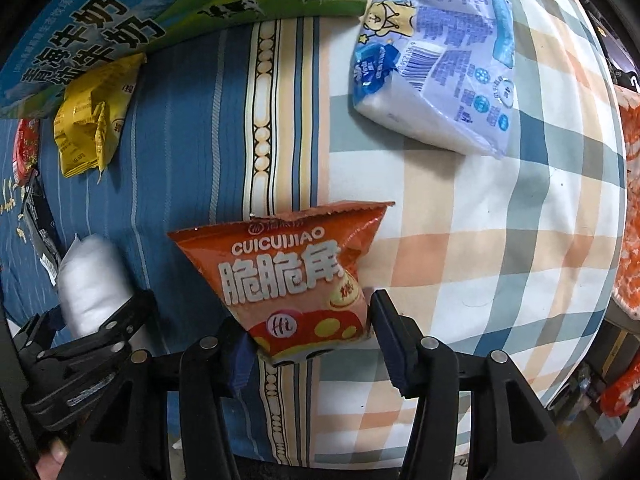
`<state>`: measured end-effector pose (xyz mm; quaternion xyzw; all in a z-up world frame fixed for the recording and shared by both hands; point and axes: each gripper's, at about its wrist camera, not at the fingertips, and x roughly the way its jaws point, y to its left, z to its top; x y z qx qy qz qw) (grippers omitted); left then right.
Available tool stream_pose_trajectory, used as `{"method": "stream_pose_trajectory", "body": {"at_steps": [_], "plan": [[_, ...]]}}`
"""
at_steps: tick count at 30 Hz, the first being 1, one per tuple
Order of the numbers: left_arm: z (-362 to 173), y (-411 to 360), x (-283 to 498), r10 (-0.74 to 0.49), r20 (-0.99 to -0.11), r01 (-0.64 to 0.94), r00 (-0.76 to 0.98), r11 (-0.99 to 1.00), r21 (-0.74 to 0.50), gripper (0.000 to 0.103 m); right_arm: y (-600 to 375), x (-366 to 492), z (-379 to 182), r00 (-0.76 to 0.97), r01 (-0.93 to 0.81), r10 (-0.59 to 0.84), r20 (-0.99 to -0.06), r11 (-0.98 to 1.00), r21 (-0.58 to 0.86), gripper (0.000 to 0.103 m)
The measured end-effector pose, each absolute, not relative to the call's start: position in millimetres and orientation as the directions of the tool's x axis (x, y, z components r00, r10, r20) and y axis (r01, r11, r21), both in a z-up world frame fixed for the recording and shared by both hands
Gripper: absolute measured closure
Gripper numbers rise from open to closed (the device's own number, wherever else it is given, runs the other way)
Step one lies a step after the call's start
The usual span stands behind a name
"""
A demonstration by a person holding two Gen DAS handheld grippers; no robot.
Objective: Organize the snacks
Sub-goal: 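Grasp the white NMAX pouch with left tool while right tool grasps orange chip bag, then carry both packets into the cardboard box and open both tools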
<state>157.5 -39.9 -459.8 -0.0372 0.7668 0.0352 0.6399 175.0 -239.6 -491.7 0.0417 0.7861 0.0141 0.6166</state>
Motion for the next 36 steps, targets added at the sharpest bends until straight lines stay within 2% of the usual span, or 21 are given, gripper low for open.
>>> {"method": "stream_pose_trajectory", "body": {"at_steps": [3, 6, 15, 21, 32, 36], "plan": [[-467, -36, 142, 0.03, -0.986, -0.083, -0.162, 0.996, 0.043, 0.024, -240, 178, -491, -0.229, 0.053, 0.092, -0.969, 0.995, 0.082, 0.054], [-449, -42, 141, 0.041, -0.99, -0.089, -0.136, 0.995, 0.054, 0.028, -244, 174, -487, -0.219, 0.059, 0.095, -0.971, 0.995, 0.084, 0.056], [-378, -54, 132, 0.025, -1.0, -0.093, -0.018, 0.995, 0.026, 0.029, -243, 161, -454, -0.155, 0.033, 0.123, -0.98, 0.992, 0.119, 0.057], [-314, -64, 133, 0.012, -0.997, -0.071, 0.076, 0.997, 0.006, 0.029, -243, 154, -397, -0.069, 0.004, 0.163, -0.984, 0.987, 0.163, 0.057], [-231, -77, 211, -0.063, -0.959, 0.035, 0.277, 0.998, -0.055, 0.029, -252, 175, -272, 0.119, 0.04, 0.234, -0.965, 0.97, 0.24, 0.057], [-206, -74, 239, -0.093, -0.941, 0.089, 0.325, 0.994, -0.068, 0.029, -252, 195, -250, 0.165, 0.06, 0.218, -0.962, 0.971, 0.231, 0.057]]}}
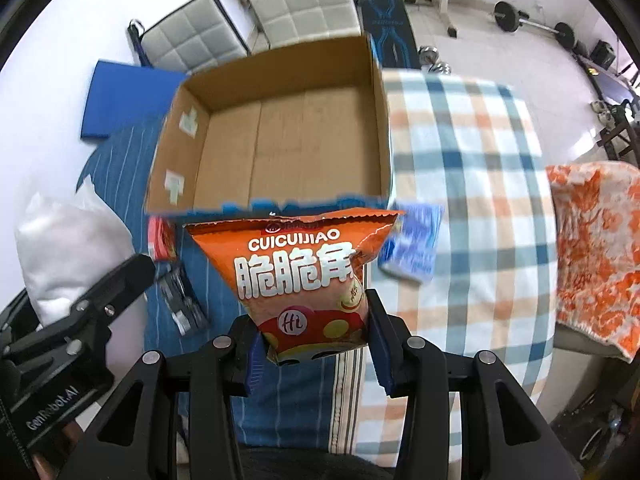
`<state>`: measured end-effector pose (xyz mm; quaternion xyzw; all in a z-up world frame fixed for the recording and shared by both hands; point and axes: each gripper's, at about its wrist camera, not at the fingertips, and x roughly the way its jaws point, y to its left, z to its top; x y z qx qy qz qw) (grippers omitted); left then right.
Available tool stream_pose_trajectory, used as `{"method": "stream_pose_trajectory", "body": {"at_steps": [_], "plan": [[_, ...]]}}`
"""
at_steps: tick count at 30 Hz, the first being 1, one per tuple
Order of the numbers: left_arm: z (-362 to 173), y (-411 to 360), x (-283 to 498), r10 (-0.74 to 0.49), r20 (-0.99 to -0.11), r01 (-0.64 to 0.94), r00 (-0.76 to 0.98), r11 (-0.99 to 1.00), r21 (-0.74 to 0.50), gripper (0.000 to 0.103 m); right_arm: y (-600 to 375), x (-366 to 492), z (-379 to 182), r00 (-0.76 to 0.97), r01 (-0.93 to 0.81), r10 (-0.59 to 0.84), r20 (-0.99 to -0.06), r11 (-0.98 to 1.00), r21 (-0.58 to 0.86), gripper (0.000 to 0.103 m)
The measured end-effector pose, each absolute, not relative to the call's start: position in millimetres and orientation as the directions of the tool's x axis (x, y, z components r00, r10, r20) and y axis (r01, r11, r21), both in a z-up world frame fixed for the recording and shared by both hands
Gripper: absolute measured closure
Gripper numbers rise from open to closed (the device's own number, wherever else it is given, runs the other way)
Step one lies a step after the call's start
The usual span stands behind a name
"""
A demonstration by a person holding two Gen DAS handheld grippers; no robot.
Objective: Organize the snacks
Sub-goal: 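Carry both packets into the cardboard box and open both tools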
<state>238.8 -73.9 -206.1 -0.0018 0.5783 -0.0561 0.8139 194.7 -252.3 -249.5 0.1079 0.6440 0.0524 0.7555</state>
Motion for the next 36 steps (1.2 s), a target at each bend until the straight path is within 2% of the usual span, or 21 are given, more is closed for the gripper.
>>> {"method": "stream_pose_trajectory", "body": {"at_steps": [5, 10, 23, 28, 36], "plan": [[-193, -65, 283, -0.114, -0.933, 0.133, 0.342, 0.989, -0.072, 0.029, -242, 242, -243, 0.187, 0.085, 0.188, -0.964, 0.975, 0.207, 0.057], [-204, -51, 331, -0.11, -0.94, 0.144, 0.322, 0.987, -0.066, 0.029, -231, 298, -254, 0.191, 0.117, 0.158, -0.969, 0.976, 0.182, 0.057], [-313, -29, 461, -0.137, -0.984, 0.154, 0.115, 0.981, -0.118, 0.028, -205, 428, -362, 0.085, 0.143, 0.11, -0.99, 0.982, 0.121, 0.057], [-361, -33, 492, -0.19, -0.982, 0.138, 0.007, 0.973, -0.187, 0.026, -207, 455, -401, 0.047, 0.159, 0.112, -0.993, 0.98, 0.118, 0.057], [-400, -45, 506, -0.246, -0.96, 0.093, -0.134, 0.961, -0.259, 0.027, -210, 473, -428, 0.03, 0.157, 0.091, -0.995, 0.983, 0.094, 0.057]]}}
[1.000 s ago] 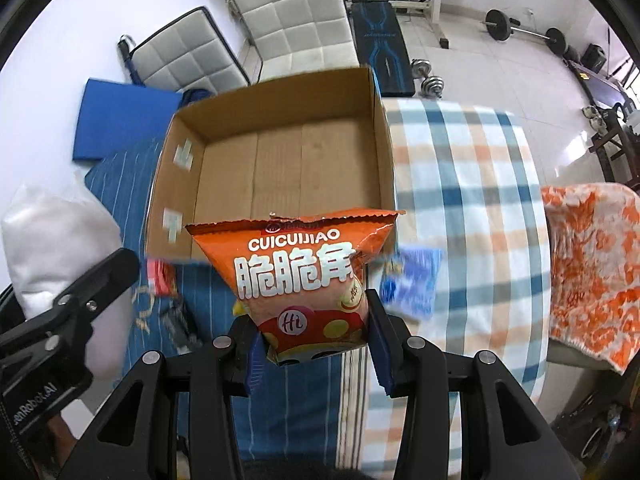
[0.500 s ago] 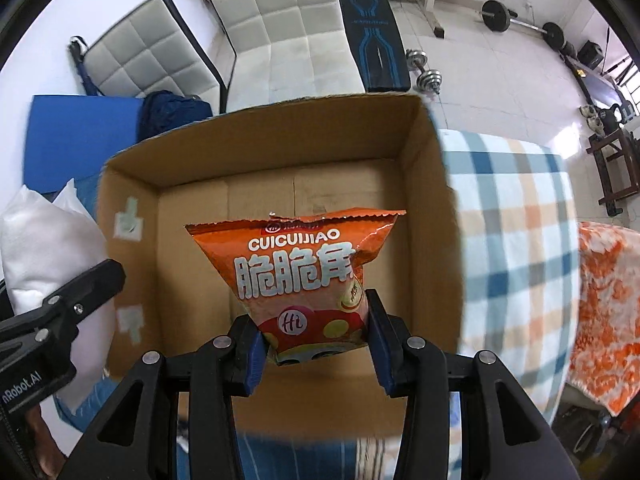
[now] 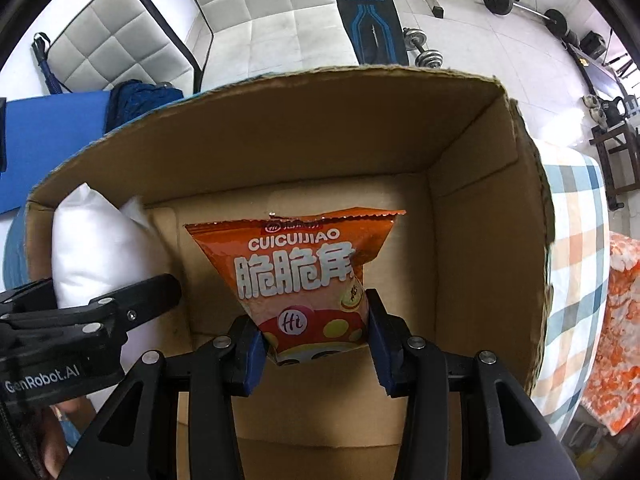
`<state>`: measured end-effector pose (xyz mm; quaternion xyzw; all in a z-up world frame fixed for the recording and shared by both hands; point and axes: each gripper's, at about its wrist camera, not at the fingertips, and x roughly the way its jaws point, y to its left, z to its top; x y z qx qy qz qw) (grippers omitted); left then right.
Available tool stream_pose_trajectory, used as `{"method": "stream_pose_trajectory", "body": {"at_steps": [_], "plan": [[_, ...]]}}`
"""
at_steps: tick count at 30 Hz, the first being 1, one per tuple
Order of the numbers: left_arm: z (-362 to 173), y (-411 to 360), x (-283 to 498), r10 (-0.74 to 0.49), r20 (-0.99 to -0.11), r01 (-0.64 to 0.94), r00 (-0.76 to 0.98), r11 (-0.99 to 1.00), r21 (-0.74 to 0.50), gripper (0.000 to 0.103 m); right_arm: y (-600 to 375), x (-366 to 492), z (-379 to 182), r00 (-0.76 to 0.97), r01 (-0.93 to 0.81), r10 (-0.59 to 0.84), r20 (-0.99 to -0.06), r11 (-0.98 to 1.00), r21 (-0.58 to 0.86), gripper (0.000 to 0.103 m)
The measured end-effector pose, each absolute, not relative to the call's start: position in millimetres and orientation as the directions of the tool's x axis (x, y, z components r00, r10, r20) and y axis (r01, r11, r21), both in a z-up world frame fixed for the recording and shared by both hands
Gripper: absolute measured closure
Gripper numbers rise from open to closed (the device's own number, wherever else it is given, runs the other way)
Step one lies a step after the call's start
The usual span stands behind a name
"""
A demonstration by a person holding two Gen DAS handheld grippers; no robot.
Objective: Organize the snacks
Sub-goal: 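Carry both packets into the cardboard box and open both tools, then grasp the black packet with left tool while right tool grasps yellow packet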
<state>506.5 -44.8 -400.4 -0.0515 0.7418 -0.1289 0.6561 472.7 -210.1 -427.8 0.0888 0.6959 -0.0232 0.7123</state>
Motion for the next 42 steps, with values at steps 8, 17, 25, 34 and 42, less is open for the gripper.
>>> {"method": "stream_pose_trajectory", "body": {"at_steps": [8, 17, 25, 34, 42], "plan": [[-395, -51, 503, -0.272, -0.948, 0.071, -0.167, 0.955, -0.287, 0.026, -221, 476, -439, 0.005, 0.17, 0.1, -0.995, 0.98, 0.1, 0.054], [-373, -56, 501, -0.306, -0.941, 0.071, -0.141, 0.945, -0.318, 0.026, -227, 468, -426, 0.019, 0.184, 0.113, -0.993, 0.976, 0.115, 0.042], [-351, -50, 494, -0.211, -0.977, 0.081, -0.045, 0.974, -0.214, 0.026, -230, 454, -405, 0.031, 0.179, 0.066, -0.997, 0.981, 0.07, 0.037], [-325, -31, 459, -0.073, -0.99, 0.068, 0.121, 0.996, -0.065, 0.026, -215, 418, -370, 0.071, 0.14, 0.031, -0.997, 0.989, 0.04, 0.013], [-282, -19, 408, -0.022, -0.97, 0.074, 0.243, 0.997, -0.004, 0.026, -196, 373, -337, 0.131, 0.134, 0.018, -0.991, 0.99, 0.036, 0.011]]}}
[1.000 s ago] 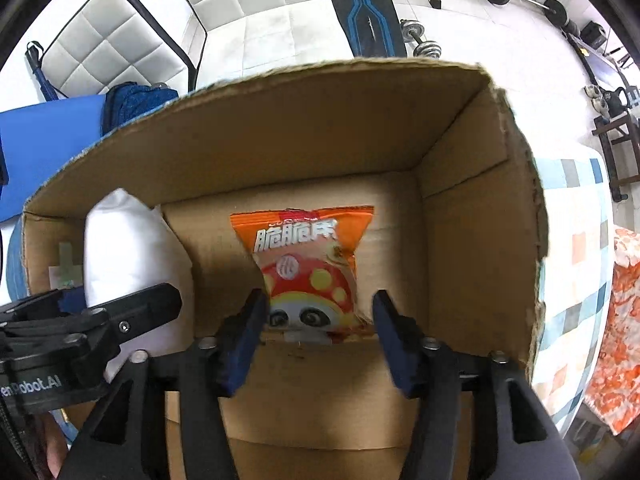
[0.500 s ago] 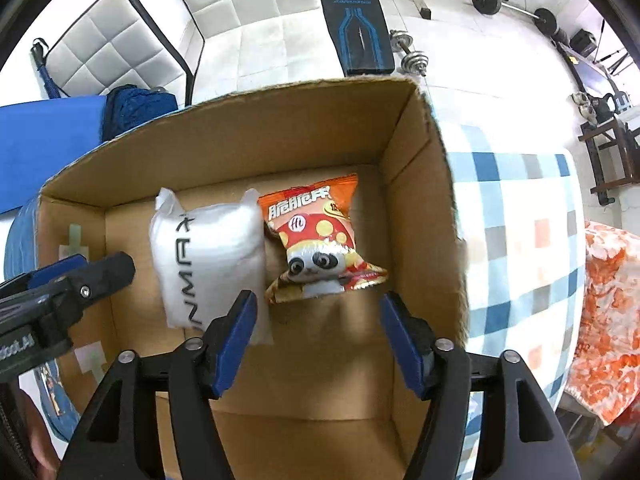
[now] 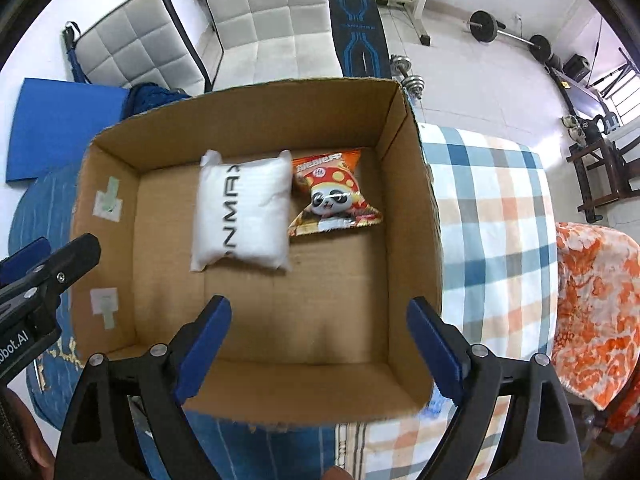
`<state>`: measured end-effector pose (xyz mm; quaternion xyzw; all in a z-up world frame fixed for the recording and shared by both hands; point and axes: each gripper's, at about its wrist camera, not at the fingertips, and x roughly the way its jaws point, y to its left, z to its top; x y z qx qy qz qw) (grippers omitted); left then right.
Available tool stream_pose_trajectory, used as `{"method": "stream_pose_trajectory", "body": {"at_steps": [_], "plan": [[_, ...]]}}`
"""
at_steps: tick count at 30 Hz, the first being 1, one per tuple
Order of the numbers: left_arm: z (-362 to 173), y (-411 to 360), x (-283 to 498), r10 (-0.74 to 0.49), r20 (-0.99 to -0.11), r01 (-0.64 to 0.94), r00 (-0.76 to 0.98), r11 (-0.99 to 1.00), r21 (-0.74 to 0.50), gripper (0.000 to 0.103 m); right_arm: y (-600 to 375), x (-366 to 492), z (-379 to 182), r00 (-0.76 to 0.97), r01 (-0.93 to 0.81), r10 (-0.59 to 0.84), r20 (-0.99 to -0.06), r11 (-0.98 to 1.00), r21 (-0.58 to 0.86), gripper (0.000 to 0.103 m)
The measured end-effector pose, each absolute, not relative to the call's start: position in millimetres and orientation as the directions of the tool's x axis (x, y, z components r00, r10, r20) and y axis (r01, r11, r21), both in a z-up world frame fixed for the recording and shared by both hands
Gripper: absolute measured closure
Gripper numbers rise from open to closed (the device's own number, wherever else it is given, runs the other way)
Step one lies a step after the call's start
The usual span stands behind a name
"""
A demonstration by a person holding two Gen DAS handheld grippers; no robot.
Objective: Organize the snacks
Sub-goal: 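Grasp the black packet with left tool while right tool grasps yellow packet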
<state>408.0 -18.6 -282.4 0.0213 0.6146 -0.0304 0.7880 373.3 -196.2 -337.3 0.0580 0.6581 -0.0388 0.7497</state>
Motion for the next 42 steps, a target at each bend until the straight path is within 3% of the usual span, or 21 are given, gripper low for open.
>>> {"method": "stream_pose_trajectory", "body": {"at_steps": [16, 26, 35, 42], "plan": [[-211, -15, 316, -0.024, -0.923, 0.112, 0.384, 0.993, 0.02, 0.026, -182, 282, -245, 0.299, 0.144, -0.004, -0.954, 0.989, 0.04, 0.011], [-182, -15, 279, 0.01, -0.898, 0.039, 0.441, 0.999, 0.03, 0.026, -196, 243, -221, 0.344, 0.128, 0.06, -0.937, 0.986, 0.11, 0.011], [-250, 51, 237, 0.111, -0.953, -0.142, 0.282, 0.987, 0.073, 0.026, -184, 223, -307, 0.155, 0.108, 0.137, -0.978, 0.982, 0.154, 0.011], [-348, 113, 210, 0.021, -0.999, -0.305, 0.033, 0.952, 0.01, 0.026, -139, 235, -394, 0.041, 0.122, 0.221, -0.974, 0.967, 0.225, 0.011]]}}
